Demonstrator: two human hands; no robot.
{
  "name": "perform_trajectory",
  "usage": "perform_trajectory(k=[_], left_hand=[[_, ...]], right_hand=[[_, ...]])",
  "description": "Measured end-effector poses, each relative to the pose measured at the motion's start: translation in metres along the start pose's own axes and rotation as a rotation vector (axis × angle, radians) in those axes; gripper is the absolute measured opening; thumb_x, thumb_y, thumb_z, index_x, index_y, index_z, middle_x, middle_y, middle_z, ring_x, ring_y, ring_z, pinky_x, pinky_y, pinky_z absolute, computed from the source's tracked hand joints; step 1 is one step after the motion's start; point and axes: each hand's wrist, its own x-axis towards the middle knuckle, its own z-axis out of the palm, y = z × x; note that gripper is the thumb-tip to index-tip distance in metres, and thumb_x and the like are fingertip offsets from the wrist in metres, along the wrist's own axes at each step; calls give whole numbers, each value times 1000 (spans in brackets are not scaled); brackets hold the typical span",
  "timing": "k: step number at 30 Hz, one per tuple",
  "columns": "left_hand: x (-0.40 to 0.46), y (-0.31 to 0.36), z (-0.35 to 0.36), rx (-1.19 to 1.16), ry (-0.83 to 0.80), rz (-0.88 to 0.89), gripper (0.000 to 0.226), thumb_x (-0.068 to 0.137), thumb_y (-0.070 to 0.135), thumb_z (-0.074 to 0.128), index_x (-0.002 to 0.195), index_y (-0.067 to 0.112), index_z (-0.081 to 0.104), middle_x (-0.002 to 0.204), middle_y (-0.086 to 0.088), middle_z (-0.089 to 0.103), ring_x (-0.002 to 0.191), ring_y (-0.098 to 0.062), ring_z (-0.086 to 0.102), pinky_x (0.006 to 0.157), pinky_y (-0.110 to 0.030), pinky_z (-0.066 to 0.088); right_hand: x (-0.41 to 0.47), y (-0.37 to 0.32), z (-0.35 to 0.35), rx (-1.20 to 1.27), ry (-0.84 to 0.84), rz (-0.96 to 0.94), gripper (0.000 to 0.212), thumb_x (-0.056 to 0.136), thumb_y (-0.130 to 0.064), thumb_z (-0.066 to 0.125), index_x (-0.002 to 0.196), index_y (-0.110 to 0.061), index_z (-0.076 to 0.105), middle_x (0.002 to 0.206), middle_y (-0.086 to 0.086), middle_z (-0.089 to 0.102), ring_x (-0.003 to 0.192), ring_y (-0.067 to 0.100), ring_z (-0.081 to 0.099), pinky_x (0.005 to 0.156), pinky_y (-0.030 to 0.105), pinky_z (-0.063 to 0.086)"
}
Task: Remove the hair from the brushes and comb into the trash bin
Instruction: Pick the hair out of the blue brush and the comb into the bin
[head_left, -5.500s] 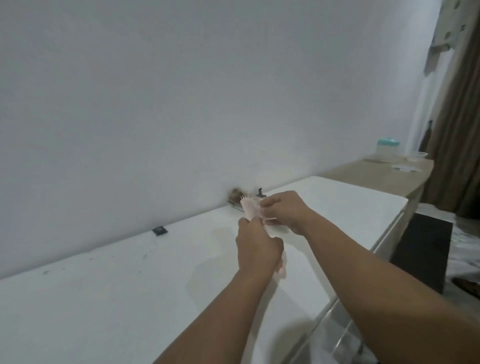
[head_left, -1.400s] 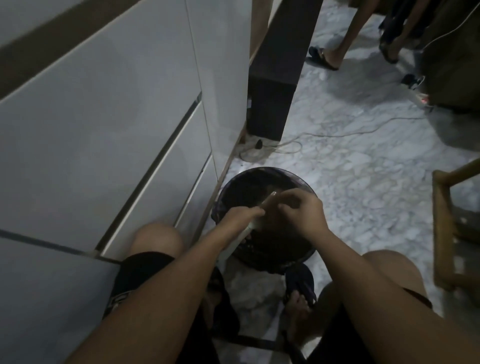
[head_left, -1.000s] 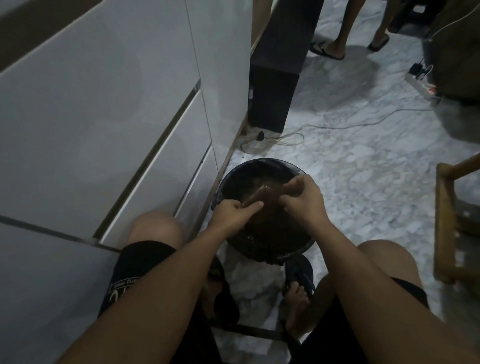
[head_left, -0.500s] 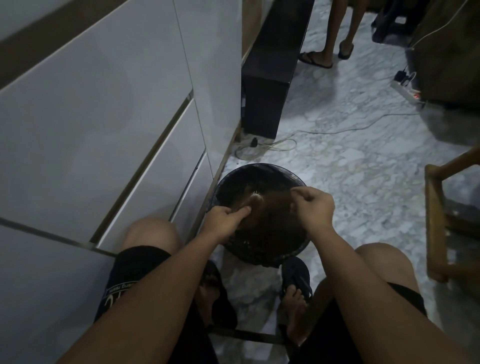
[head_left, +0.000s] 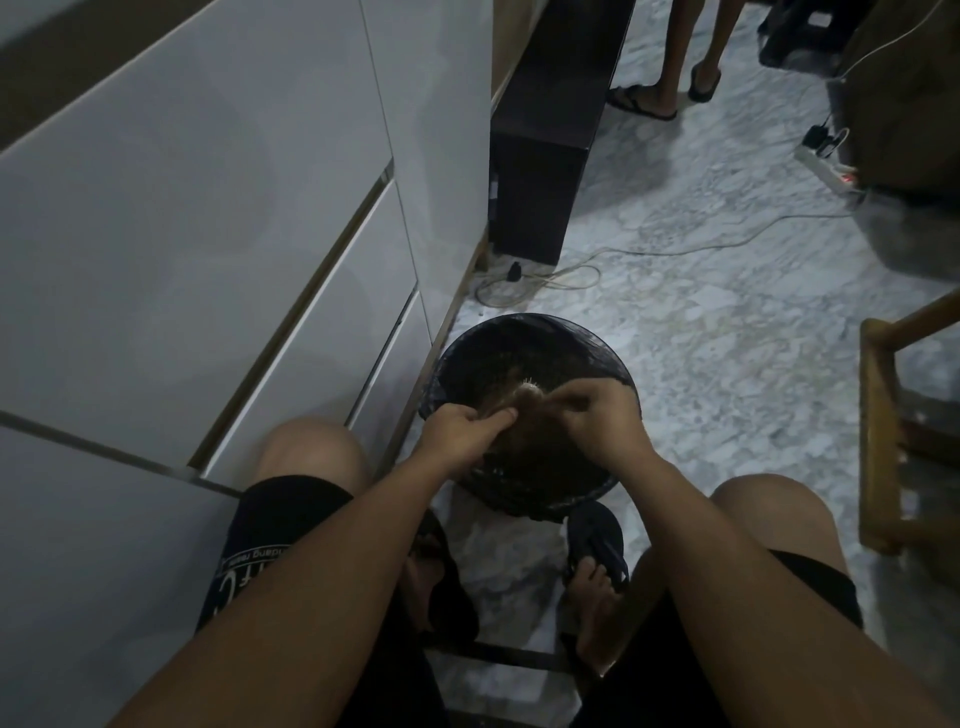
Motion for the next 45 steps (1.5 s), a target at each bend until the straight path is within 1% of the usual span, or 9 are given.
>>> perform_trajectory(k=[4,8,14,18,29,33,37,39,45], left_hand=[[0,2,0,-25,4,-19,49,84,51,66,88,3,72,62,-6,63,49,-17,57,45,-21,39],[1,3,-1,-8,14,-32,49,85,51,66,87,3,71,64,-9,64,47,-17,56,42,-19,39],[0,1,1,12,-40,-31,43,85,49,65,93,7,70,75,-7,67,59,-18,61,47,-22,40],[-1,3,1,41,-103,-21,36,85,46,66,92,11,66,83,-6,66,66,-17,61,47,-23,40],[-2,1,-1,110,-59,-4,30,84,40,68,68,16,61,63,0,59,55,-14,55,48,-25,38],[-2,7,-3,85,-69,-19,29,86,41,65,75,14,64,66,-2,60,55,-14,54,47,-24,37],[2,11,-5,76,-84,12,32,86,42,65,87,10,68,74,-3,63,62,-15,57,49,-25,39],[-2,0,1,91,-115,11,32,85,43,66,90,12,69,81,-3,66,68,-15,60,54,-26,43],[4,-1,-1,95,-43,15,32,81,46,69,70,16,64,72,-4,65,66,-19,61,59,-28,46]], right_hand=[[6,4,0,119,194,190,17,81,-12,67,85,-23,78,90,-2,77,91,16,70,89,30,54],[5,6,0,198,293,269,19,83,-7,63,91,-17,78,97,3,77,97,20,69,86,21,47],[1,-1,-1,149,-18,21,50,74,-9,72,120,-23,66,121,-1,61,109,8,55,94,21,42],[-4,-1,7,49,-55,-95,35,80,-27,75,115,-25,70,113,-3,60,99,7,56,86,15,42],[6,8,-4,325,430,432,14,85,-20,66,88,-10,76,88,11,74,94,28,68,84,28,48],[8,5,-4,424,201,373,28,76,-12,71,101,-20,62,93,-5,66,95,19,67,90,34,52],[6,-2,-4,355,-84,20,72,76,-6,75,138,-29,46,131,-12,50,101,-10,57,82,1,41],[-3,5,5,151,-102,-37,60,79,-11,73,134,-30,56,131,-4,56,114,5,56,88,5,38],[5,6,5,139,168,210,10,81,-13,71,85,-19,79,90,2,77,88,14,69,83,21,47]])
